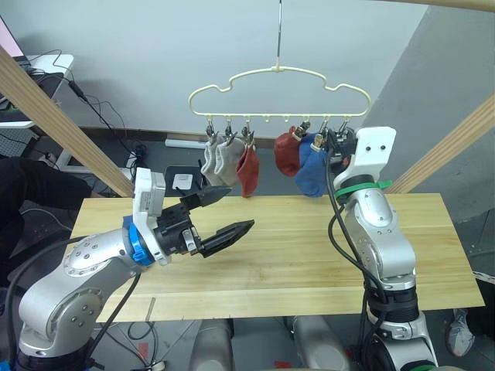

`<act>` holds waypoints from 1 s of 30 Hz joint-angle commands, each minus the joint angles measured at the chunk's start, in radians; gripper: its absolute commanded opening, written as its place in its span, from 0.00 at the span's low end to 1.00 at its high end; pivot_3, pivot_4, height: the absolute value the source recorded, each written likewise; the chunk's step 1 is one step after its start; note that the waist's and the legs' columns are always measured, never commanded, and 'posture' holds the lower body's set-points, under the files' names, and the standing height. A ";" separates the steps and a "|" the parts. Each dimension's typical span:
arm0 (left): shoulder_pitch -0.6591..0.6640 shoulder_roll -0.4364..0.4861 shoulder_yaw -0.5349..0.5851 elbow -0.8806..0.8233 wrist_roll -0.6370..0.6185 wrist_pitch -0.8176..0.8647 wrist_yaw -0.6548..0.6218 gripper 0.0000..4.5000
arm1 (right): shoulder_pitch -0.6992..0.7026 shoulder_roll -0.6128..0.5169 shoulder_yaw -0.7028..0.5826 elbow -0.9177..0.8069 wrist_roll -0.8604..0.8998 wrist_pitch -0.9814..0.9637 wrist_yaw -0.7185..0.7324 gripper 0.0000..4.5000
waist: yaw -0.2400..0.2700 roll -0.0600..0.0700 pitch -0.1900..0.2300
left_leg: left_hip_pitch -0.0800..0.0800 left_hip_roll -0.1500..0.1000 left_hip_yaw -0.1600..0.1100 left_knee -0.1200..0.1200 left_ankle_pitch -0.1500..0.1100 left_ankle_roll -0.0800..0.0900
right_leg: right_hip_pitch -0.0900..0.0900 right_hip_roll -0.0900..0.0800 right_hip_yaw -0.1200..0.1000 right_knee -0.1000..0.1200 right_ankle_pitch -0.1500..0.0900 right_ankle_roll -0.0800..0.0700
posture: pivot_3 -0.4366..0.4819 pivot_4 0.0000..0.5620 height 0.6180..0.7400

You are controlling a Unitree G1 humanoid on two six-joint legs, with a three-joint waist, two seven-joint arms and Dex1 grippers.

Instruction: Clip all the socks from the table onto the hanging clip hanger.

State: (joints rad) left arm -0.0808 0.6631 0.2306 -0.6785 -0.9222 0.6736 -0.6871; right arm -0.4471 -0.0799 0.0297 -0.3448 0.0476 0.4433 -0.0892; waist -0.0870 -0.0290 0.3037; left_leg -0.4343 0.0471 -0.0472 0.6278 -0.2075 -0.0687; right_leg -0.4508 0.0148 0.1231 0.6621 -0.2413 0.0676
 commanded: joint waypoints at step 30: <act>-0.033 0.009 0.002 0.972 0.653 -0.447 0.165 1.00 | -0.180 -0.360 -0.130 0.012 0.258 0.302 0.454 0.01 | -0.001 -0.002 0.001 | 0.001 0.000 0.002 0.000 0.000 0.000 | 0.000 -0.001 0.000 0.000 0.000 -0.001 | 0.34 0.57 1.00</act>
State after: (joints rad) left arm -0.0996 0.6763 0.2317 0.2465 -0.3049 0.2676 -0.5480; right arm -0.6123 -0.4322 -0.0824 -0.3175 0.2969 0.7526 0.3584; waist -0.0881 -0.0306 0.3052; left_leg -0.4337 0.0471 -0.0458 0.6279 -0.2076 -0.0685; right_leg -0.4510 0.0146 0.1231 0.6621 -0.2411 0.0665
